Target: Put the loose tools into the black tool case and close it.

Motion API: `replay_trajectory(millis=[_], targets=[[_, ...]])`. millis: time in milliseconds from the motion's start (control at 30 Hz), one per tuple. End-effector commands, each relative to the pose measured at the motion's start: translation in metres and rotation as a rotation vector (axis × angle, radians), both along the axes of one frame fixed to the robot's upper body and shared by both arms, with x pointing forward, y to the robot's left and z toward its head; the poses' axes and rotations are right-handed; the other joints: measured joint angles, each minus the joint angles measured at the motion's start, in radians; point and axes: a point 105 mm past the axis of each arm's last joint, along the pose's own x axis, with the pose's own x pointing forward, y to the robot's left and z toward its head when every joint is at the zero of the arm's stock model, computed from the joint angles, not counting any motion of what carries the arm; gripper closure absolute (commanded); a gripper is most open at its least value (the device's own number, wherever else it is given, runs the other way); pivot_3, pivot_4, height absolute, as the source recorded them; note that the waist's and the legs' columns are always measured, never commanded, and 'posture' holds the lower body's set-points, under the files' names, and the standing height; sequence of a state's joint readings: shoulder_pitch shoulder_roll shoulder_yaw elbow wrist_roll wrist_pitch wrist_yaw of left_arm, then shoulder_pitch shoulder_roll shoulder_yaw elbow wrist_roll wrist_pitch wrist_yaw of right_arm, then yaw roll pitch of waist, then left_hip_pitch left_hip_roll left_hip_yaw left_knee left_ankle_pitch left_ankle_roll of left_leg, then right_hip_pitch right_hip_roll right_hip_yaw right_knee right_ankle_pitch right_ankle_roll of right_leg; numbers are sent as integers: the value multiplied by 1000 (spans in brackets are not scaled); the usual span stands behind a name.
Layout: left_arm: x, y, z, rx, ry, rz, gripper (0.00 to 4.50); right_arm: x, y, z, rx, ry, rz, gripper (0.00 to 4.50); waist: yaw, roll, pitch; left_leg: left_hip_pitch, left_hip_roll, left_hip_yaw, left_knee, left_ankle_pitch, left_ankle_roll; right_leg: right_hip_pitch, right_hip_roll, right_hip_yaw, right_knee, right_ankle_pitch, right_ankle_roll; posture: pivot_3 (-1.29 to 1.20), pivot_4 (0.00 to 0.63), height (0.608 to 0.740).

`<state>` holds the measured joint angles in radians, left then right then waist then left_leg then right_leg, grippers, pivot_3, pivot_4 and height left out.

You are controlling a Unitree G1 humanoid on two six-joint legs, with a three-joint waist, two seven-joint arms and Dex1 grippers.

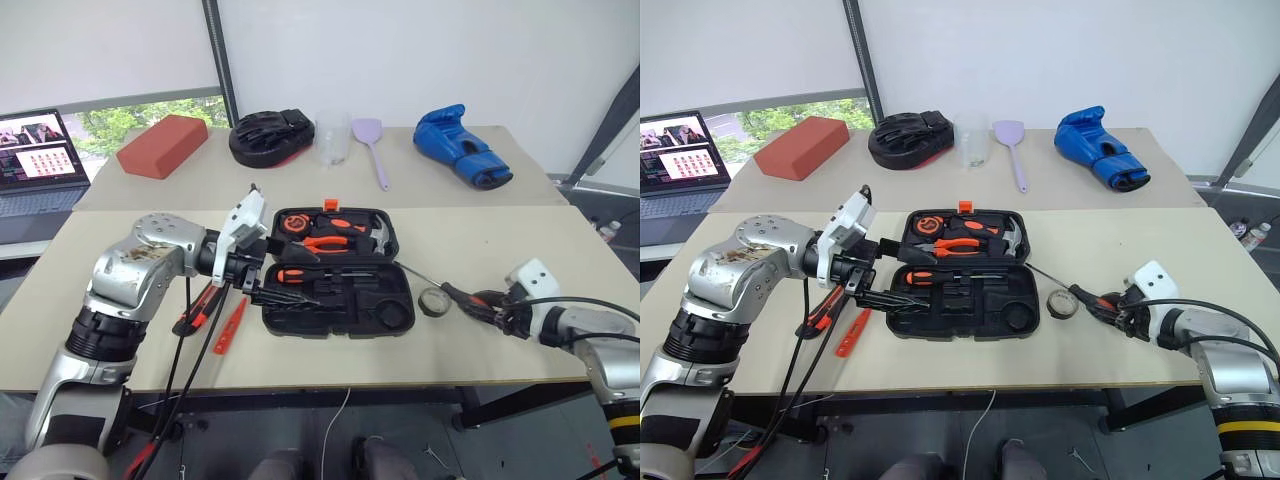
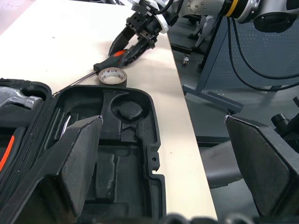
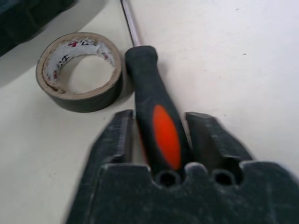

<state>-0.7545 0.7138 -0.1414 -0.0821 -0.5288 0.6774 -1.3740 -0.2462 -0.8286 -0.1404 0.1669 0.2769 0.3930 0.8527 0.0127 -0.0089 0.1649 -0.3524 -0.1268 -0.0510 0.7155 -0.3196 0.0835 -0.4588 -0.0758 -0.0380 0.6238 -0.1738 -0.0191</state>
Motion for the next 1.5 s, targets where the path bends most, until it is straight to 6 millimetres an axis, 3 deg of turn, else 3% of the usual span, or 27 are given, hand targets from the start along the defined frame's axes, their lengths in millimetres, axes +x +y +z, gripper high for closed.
replay_trajectory(millis=[33,67,133,233,367,467,667,800,1133,1200,1367,1400,1433,1500], targets=[[4,11,8,0,-48,54,0,-1,-14,39,-27,-114,-19,3510,0,0,0,0,0,0,0,0,0,0,0,0,0,0,0,0,150,740],[4,14,8,2,-46,69,0,1,-15,49,-28,-135,-19,3510,-1,0,0,0,0,0,0,0,0,0,0,0,0,0,0,0,150,740],[6,24,5,13,-40,105,0,5,6,76,-20,-200,78,3510,-6,1,1,0,0,0,0,0,0,0,0,0,0,0,0,0,150,740],[3,34,2,31,-25,131,0,4,61,100,15,-226,306,3510,-24,2,1,0,0,1,-1,0,-1,-1,0,1,0,0,0,0,150,740],[-5,46,-5,69,-5,140,0,6,128,96,-101,-234,594,3510,-27,2,1,0,3,1,-2,1,-2,-2,2,-1,1,-1,-2,0,150,740],[-6,51,-8,81,-9,154,0,8,153,81,-202,-227,739,3510,-16,1,2,0,2,0,-2,2,-1,-2,1,-1,1,-1,-2,0,150,740],[-6,51,-4,67,-27,180,0,26,165,59,-343,-233,840,3510,6,1,2,-3,-2,-2,-1,2,4,-3,-1,-1,-1,0,0,0,150,740],[-8,52,-4,65,-31,192,0,37,162,56,-356,-233,830,3510,-4,1,2,-3,-1,-2,-3,2,4,-3,0,-2,-4,0,0,0,150,740],[-6,51,-2,58,-43,199,0,42,152,46,-387,-201,812,3510,-10,1,2,-1,0,-2,-3,3,2,-2,1,-2,-1,-1,-2,0,150,740],[-4,50,-2,57,-46,197,0,41,155,50,-371,-208,816,2498,-10,1,2,-1,0,-2,-3,3,2,-2,1,-2,-1,-1,-2,0,150,740],[-1,48,0,54,-50,190,0,41,169,64,-299,-248,812,857,-13,1,2,-1,0,-2,-3,3,2,-3,1,-2,0,-1,-2,0,150,740],[0,48,0,54,-50,189,0,42,172,67,-275,-253,805,734,-14,1,2,-1,0,-2,-3,3,2,-3,1,-1,0,-1,-2,0,150,740],[1,48,0,53,-50,189,0,42,175,69,-248,-251,801,231,-14,1,2,-1,0,-2,-3,3,2,-3,1,-1,0,-1,-2,0,150,740],[2,47,-1,54,-50,189,0,42,180,72,-202,-244,794,393,-14,1,2,-1,0,-2,-3,3,2,-3,1,-1,0,-1,-2,0,150,740]])
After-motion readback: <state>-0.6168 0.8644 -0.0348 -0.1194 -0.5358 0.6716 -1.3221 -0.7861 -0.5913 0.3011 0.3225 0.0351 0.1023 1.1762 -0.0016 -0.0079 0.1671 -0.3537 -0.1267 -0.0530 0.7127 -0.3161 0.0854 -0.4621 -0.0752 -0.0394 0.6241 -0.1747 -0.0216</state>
